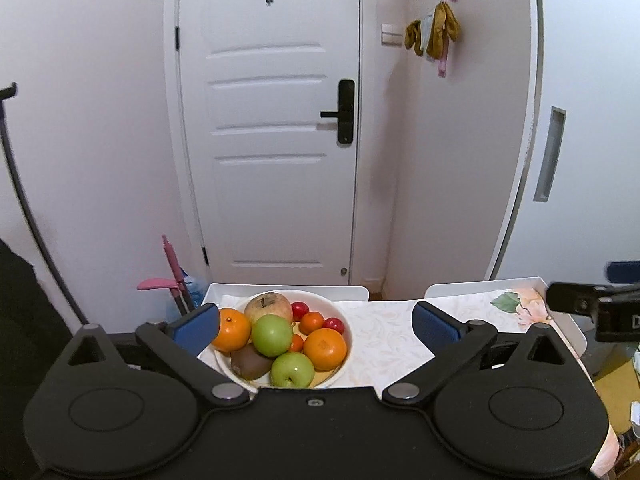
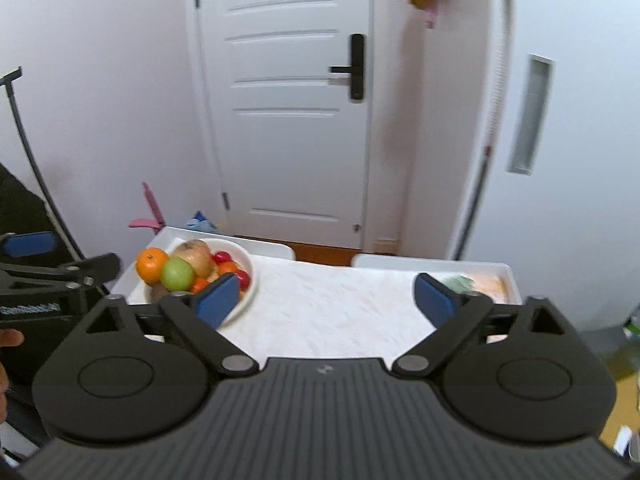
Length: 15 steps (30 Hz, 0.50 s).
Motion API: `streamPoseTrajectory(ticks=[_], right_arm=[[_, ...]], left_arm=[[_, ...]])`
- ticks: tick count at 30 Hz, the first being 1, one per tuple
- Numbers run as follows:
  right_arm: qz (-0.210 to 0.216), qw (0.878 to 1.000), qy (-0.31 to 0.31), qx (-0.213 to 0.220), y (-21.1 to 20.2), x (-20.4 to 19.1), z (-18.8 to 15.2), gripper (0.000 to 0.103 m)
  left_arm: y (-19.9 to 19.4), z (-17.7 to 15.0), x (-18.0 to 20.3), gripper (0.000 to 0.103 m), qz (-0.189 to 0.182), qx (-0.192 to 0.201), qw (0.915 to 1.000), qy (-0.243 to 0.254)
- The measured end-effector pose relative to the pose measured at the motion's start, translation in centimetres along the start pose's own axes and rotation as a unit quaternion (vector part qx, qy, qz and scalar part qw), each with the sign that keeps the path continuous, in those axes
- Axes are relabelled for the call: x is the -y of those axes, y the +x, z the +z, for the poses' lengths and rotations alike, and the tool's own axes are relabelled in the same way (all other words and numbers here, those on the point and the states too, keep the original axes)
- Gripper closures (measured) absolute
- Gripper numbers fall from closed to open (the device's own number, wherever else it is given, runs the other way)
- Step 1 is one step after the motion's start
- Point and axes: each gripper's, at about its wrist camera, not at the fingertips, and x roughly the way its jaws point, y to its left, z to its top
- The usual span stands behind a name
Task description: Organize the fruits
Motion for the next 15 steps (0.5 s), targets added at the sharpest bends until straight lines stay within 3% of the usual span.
streamPoseTrajectory(ticks=[7,15], right_arm=[[-0.021,1.000,0.006,-0.011,-1.7,0.5,-2.4,0.000],[-0.027,0.999,0.015,-0.015,-2.2,0.7,-2.8,0.000]], left_arm=[[-1.9,-1.6,0.7,0.000,0.014,-0.004,0.9999,0.004],[-2.8,-2.4,1.6,0.000,0.016,-0.001,0.9997,0.019]])
